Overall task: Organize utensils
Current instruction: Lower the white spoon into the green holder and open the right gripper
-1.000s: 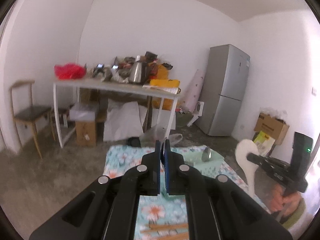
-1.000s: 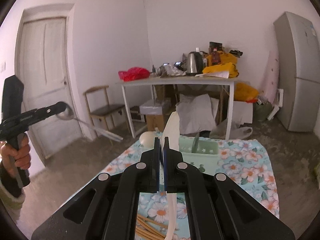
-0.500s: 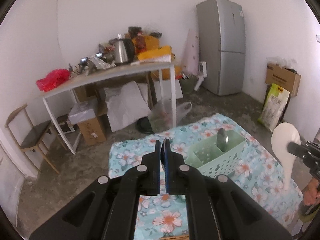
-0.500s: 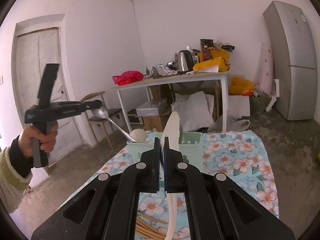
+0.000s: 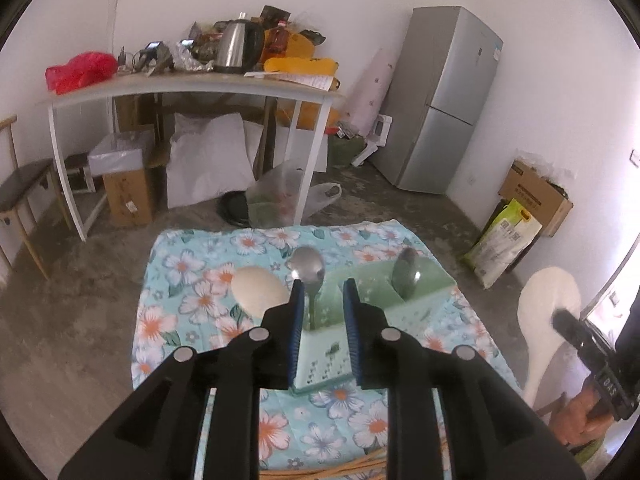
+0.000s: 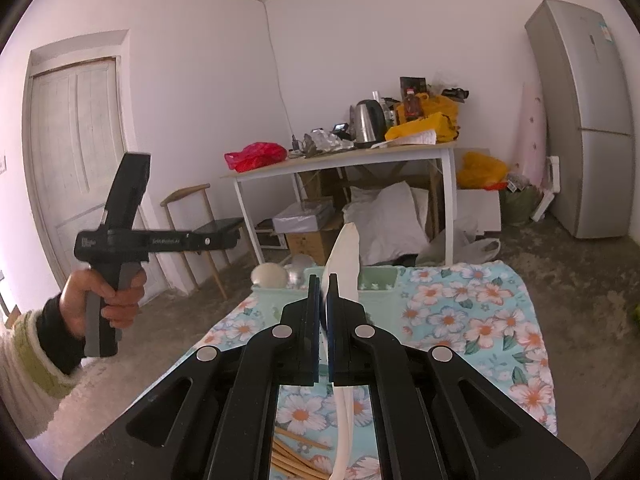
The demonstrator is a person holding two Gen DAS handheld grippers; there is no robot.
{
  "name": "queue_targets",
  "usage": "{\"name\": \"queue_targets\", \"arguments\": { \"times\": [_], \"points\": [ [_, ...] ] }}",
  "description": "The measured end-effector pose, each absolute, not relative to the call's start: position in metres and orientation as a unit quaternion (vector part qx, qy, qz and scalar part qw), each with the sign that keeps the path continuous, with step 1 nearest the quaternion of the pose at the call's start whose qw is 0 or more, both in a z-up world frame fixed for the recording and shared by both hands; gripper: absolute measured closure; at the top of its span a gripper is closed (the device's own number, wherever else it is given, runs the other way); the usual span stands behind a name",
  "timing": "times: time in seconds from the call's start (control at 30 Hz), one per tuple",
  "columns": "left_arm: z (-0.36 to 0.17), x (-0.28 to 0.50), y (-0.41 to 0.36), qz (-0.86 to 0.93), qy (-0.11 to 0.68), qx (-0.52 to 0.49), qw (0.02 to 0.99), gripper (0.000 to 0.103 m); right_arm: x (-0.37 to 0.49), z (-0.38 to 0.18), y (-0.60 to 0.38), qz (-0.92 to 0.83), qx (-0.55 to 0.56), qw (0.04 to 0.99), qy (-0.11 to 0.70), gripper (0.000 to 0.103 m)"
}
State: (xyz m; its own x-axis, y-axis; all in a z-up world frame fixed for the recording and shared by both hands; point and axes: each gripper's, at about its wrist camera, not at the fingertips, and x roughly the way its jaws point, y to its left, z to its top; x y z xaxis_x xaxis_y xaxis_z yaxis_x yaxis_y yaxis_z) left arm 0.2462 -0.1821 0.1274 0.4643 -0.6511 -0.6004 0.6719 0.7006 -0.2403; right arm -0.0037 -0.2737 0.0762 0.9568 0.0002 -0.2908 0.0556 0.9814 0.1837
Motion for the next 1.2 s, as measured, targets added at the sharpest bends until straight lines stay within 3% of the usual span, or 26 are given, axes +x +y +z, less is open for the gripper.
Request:
{"name": "queue_targets", "arguments": {
  "times": [0.53, 0.8, 1.07, 1.2],
  "points": [
    [0.091, 0.211, -0.14, -0.403, 0.362, -0.016, 0.84, 0.084, 0.062, 0.122, -0.306, -0.037, 0.143, 0.989, -0.002, 0.102],
    [0.06, 0.184, -0.106, -0.387, 0.373, -0.019, 0.843, 0.084, 0.11, 0.082, -0.316, -0.079, 0.125, 0.989, 0.02, 0.102],
    [0.043, 0.179, -0.085, -0.371, 0.384, -0.016, 0.846, 0.084, 0.095, 0.044, -0.31, -0.072, 0.111, 0.989, 0.068, 0.101],
    [0.041, 0.176, -0.082, -0.371, 0.384, -0.024, 0.845, 0.08, 0.074, 0.037, -0.301, -0.077, 0.091, 0.989, 0.088, 0.09]
  ]
}}
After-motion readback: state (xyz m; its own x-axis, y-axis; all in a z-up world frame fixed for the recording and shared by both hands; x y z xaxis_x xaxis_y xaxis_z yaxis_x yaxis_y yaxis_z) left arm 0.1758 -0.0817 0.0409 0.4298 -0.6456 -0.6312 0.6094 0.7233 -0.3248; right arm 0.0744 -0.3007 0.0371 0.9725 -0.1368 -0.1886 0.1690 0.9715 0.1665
